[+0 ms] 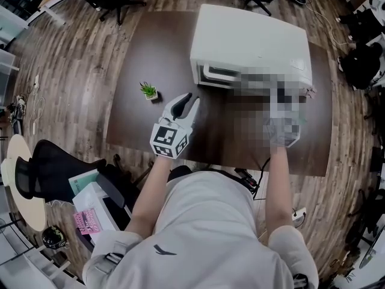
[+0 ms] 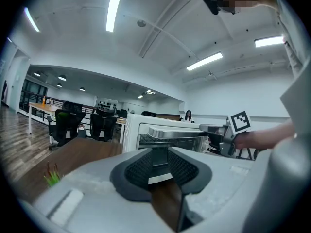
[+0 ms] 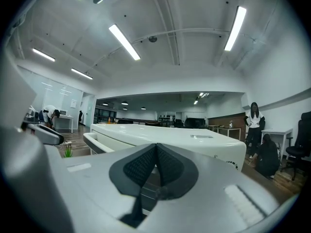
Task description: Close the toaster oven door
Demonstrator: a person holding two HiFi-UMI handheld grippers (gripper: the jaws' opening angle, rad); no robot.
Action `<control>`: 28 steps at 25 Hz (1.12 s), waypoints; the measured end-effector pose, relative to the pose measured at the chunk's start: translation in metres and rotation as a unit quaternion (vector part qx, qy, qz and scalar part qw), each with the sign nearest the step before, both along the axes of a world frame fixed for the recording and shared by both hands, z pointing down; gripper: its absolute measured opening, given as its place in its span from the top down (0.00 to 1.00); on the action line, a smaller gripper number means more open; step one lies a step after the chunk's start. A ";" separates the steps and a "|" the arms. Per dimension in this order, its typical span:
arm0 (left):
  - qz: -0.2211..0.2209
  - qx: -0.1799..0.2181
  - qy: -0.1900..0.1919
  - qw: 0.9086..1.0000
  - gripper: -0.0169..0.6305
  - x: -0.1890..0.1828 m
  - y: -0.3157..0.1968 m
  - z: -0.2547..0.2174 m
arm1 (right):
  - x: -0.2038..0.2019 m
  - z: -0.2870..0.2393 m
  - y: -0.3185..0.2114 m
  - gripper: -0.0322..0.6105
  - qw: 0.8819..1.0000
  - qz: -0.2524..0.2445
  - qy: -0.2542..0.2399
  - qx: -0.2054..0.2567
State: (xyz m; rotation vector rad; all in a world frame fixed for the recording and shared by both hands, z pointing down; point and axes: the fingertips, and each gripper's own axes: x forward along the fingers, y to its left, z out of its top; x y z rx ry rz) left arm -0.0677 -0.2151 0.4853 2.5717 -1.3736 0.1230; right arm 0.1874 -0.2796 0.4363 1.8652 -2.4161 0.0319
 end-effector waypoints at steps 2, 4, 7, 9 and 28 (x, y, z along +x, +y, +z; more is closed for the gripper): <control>-0.003 0.004 0.003 1.000 0.83 -0.002 0.001 -0.002 | -0.001 0.000 -0.001 0.95 1.000 0.000 0.001 0.002; -0.008 0.006 0.006 1.000 0.84 -0.004 0.003 -0.005 | -0.003 0.001 0.001 0.95 1.000 -0.003 0.000 0.002; -0.009 0.012 0.009 1.000 0.84 -0.005 0.008 -0.012 | -0.003 -0.002 0.020 0.95 1.000 -0.004 0.006 0.007; -0.012 0.022 0.005 1.000 0.84 -0.009 0.012 -0.018 | -0.003 -0.005 0.037 0.95 1.000 -0.005 0.009 0.013; -0.035 0.033 -0.022 0.999 0.97 -0.053 0.093 0.009 | -0.007 0.035 0.170 0.95 1.000 0.005 0.005 -0.023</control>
